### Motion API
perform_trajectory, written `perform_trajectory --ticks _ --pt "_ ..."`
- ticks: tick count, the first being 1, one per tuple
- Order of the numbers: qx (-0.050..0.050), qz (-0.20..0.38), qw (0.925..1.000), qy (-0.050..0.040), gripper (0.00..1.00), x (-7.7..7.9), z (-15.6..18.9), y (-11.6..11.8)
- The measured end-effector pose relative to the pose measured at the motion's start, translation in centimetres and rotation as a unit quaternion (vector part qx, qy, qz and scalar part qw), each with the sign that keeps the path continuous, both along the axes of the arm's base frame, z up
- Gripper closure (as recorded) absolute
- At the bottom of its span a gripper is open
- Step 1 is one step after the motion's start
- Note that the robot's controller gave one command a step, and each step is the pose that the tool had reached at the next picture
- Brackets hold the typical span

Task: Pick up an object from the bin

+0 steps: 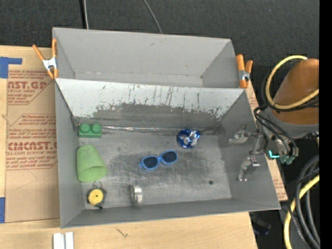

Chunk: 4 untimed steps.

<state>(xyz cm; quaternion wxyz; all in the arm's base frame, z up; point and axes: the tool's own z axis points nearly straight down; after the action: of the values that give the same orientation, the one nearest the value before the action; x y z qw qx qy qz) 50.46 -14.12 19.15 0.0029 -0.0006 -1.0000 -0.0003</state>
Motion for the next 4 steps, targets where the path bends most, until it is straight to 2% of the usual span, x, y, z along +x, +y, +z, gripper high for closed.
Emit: perform_trajectory --ticks 1,2,3,4 --pt "-0.001 -0.145 0.9894 -0.005 0.0 6.4 -11.8 7.3" --pt "0.002 -0.173 0.9849 -0.0046 0.0 6.7 -9.0 16.7" --pt "0.0 -0.148 0.989 -0.0026 0.0 5.5 -9.2 20.1" --pt "0.002 -0.234 0.9722 -0.0118 0.0 3.6 -11.5 20.7"
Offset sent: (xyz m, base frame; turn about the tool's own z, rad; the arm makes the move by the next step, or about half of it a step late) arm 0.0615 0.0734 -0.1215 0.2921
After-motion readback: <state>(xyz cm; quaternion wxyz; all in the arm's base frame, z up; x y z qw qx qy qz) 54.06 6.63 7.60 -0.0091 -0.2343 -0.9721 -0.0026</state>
